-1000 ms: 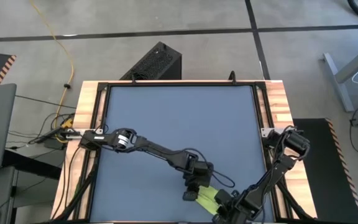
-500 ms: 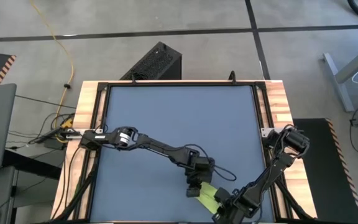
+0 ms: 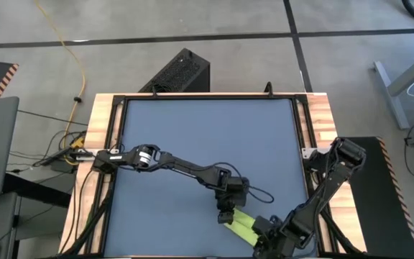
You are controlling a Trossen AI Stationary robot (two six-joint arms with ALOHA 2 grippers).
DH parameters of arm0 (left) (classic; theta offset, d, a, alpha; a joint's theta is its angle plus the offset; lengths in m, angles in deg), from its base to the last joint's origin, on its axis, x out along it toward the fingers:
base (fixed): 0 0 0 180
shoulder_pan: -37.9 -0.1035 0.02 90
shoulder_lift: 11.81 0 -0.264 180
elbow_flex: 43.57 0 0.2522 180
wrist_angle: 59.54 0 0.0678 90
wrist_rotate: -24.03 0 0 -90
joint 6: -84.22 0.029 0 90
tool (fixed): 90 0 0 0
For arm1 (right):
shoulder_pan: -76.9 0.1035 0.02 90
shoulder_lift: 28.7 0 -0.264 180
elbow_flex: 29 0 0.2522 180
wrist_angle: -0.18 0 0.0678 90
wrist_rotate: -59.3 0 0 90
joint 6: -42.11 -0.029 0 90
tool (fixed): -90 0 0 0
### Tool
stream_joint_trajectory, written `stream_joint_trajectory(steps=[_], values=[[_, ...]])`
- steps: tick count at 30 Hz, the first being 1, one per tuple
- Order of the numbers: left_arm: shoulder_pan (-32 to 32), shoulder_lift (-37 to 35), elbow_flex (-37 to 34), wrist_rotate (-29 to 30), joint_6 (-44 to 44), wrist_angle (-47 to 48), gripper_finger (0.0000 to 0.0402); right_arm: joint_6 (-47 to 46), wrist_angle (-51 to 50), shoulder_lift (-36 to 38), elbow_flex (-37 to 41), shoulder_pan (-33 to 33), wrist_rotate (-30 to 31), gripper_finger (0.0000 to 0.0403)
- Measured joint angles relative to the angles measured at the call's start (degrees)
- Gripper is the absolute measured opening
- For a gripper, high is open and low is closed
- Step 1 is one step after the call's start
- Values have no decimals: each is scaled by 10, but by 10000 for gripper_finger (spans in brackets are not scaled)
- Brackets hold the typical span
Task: Roll towel
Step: Roll the green towel
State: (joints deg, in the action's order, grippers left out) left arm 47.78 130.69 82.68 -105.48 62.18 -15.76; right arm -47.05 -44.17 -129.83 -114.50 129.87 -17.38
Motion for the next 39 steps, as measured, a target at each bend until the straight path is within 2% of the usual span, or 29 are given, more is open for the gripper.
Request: stream_joint_trajectory(steps=[15, 22, 27, 30, 33, 39], values=[[-2, 0, 0, -3, -11, 0, 1, 64, -23, -61, 0, -13, -13, 173], [-10, 1, 7, -13, -8, 0, 44, 102, -18, -87, -2, -13, -24, 143], [-26, 4, 33, -58, 40, 11, 83, 103, -16, -100, -3, -13, -28, 95], [-36, 4, 51, -104, 62, 38, 96, 104, -15, -100, -3, -13, -27, 55], [-46, 4, 70, -125, 97, 95, 102, 106, -11, -101, -2, -13, -27, 20], [-50, -6, 104, -126, 244, 236, 102, 103, -7, -102, -1, -13, -28, 11]])
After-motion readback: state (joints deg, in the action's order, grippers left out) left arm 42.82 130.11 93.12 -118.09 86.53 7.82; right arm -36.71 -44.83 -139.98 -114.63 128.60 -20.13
